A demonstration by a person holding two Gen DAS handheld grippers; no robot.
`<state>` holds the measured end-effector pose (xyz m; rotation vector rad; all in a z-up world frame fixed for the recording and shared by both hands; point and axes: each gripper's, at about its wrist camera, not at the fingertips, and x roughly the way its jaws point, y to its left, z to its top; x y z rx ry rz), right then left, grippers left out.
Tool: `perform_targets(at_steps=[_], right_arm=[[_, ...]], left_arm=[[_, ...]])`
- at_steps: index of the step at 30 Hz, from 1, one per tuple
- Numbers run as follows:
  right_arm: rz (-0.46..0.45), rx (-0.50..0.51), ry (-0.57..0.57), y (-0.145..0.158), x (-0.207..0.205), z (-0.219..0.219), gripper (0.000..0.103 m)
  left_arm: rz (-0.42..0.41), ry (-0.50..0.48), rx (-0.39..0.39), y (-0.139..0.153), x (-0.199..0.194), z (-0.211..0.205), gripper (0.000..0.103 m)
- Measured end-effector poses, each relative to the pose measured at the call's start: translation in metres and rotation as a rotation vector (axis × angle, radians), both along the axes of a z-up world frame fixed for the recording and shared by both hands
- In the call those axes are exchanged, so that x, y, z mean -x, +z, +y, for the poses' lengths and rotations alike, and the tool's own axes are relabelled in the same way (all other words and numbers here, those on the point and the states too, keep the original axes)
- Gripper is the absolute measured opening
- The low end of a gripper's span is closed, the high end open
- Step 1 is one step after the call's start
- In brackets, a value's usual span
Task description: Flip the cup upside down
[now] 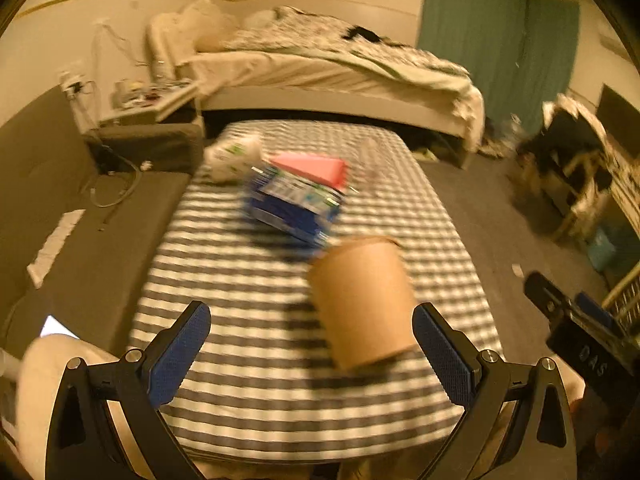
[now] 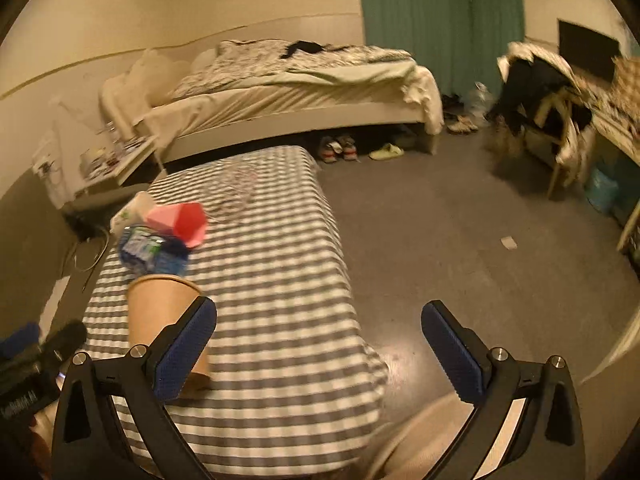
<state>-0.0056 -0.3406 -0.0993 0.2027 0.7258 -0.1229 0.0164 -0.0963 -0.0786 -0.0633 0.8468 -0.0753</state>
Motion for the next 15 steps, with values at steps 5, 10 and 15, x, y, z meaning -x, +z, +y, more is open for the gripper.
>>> perform_targets(at_steps=[5,10,15], right_arm=[[0.022,-0.033,-0.043,-0.012,-0.002,-0.026,0.103],[0.047,-0.081,-0.084,-0.025,-0.006,-0.048,0.103],[0.078,-0.166,-0.105,-0.037,-0.015,-0.066,0.103]], left_arm=[[0.097,-0.012,0.044,-0.031,-0.011,-0.028,0.103],[0.151,0.022,0.04,-0.052,-0.022,-0.035,0.103],[0.159,0.005,0.054,-0.057,-0.027,-0.038,0.095]])
